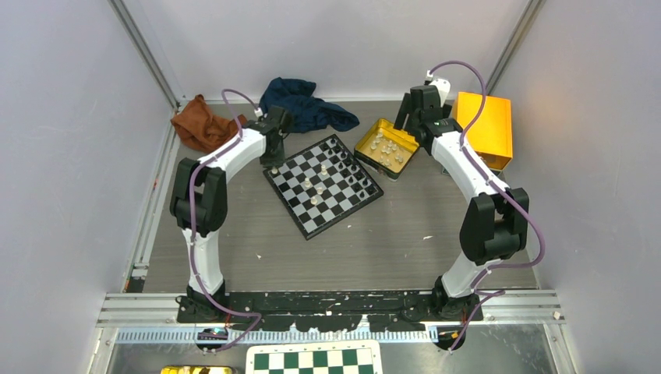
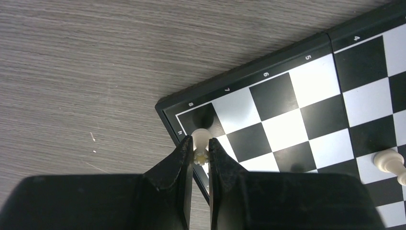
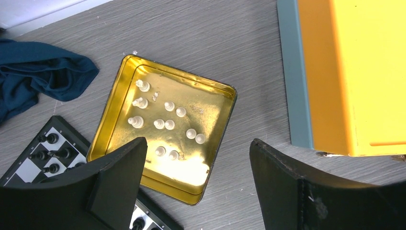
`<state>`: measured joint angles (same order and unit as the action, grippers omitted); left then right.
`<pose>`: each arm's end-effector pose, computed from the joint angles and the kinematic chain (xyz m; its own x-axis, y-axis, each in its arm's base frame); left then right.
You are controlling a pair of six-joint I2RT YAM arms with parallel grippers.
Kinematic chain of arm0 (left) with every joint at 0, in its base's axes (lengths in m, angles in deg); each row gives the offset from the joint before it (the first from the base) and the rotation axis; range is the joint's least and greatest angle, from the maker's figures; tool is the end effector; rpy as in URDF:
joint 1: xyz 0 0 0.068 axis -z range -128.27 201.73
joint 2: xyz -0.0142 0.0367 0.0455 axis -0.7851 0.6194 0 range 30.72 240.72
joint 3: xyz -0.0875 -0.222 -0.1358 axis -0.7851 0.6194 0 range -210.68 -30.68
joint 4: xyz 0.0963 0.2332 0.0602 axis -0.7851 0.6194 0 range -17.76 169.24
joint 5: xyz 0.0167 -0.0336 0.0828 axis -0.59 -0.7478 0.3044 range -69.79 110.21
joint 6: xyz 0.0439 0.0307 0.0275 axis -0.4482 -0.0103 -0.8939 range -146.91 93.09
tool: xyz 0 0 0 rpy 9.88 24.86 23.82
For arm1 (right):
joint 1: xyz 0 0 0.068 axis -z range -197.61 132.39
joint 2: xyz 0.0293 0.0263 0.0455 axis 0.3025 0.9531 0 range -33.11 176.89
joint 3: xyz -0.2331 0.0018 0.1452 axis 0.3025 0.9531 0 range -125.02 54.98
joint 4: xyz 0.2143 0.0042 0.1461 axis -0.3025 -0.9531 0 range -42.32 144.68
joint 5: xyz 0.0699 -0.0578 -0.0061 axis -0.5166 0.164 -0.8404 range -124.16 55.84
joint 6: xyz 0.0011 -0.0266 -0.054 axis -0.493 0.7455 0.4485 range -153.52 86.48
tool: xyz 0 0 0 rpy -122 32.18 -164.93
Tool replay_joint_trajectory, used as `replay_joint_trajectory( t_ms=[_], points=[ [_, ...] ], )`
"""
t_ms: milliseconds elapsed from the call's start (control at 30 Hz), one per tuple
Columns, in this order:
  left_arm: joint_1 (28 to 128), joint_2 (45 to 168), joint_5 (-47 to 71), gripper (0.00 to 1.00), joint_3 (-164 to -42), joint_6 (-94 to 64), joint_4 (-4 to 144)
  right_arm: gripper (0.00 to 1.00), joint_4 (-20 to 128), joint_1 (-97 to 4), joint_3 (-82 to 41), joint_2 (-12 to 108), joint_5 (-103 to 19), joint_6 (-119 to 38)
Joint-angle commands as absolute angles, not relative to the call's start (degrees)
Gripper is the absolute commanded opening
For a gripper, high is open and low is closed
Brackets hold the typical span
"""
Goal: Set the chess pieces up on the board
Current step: Place the chess piece on the chessboard.
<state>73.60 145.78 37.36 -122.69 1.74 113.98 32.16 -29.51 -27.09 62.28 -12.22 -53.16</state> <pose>0.4031 -0.1477 0.2090 -0.8517 -0.1518 -0.5016 -0.1924 0.9809 0.0299 0.3836 0.0639 0.3131 -0.5044 0.2123 -0.8369 0.2915 0.9543 0.0664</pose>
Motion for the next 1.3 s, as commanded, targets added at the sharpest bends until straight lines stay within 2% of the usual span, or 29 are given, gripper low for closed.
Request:
replay_joint_trajectory(
  t_ms=[0, 433, 533, 700, 900, 1033, 1267],
  points=[
    [72.4, 146.3, 36.0, 0.08, -123.5, 3.3, 111.7, 0.84, 32.9, -29.8, -30.0, 62.9, -12.0, -52.9],
    [71.2, 147.8, 33.7, 0.12, -124.3, 4.0, 111.9, 0.84, 32.5, -30.0, -30.8, 63.3, -11.6, -52.6],
    [71.2, 147.9, 33.7, 0.18, -124.5, 4.0, 112.1, 0.84, 32.4, -29.9, -31.0, 63.5, -11.6, -52.4],
    [71.1, 148.1, 33.7, 0.19, -124.3, 4.1, 112.5, 0.84, 32.3, -30.0, -31.2, 63.7, -11.6, -52.4],
    [71.0, 147.9, 33.9, 0.38, -124.2, 4.0, 112.5, 0.84, 32.3, -30.0, -31.3, 64.0, -11.6, -52.5],
    [71.0, 147.8, 34.2, 0.42, -124.4, 3.9, 112.5, 0.84, 32.2, -30.1, -31.3, 64.1, -11.6, -52.4],
    [71.0, 145.3, 35.2, 0.43, -125.1, 3.5, 113.2, 0.84, 32.2, -30.1, -31.8, 64.1, -11.4, -51.9]
  ],
)
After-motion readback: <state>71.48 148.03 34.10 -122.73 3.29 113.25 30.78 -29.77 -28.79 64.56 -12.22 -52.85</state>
